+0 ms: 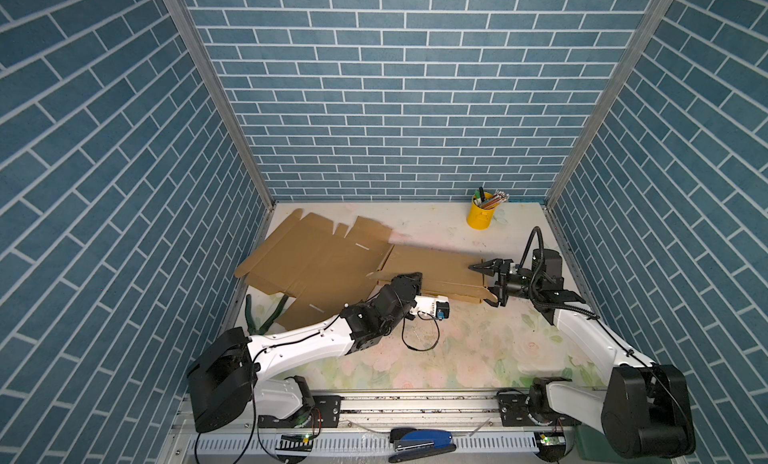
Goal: Fold the paper box
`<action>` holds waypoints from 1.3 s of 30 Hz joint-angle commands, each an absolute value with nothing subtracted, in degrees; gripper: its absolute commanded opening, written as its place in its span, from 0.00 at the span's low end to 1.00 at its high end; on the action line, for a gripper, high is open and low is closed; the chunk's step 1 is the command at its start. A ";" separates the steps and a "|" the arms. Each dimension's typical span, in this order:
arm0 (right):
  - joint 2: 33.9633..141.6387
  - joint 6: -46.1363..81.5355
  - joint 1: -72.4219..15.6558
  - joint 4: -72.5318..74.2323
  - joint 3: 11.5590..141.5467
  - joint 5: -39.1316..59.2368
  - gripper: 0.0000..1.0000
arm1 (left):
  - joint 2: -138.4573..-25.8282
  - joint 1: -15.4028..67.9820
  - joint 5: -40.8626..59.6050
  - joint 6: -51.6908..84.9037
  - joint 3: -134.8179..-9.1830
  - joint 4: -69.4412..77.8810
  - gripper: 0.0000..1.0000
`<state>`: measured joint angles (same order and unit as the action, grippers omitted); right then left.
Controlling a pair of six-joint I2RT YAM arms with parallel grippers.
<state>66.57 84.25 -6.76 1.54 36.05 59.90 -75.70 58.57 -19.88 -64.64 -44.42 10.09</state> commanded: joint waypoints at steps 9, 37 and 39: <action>63.11 86.02 -2.94 5.22 33.64 62.65 0.78 | -75.50 57.94 -20.16 -56.14 -52.00 -9.44 0.43; 42.99 22.33 -3.16 -34.43 44.38 46.19 0.80 | -92.84 48.81 6.44 -38.55 -81.10 -55.86 0.50; 43.61 21.25 -5.48 -34.71 44.32 43.39 0.80 | -94.43 48.36 6.58 -38.92 -82.28 -56.29 0.50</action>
<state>43.55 26.74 -3.29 -32.67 45.52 45.87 -92.73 49.23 4.36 -39.40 -80.40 -52.88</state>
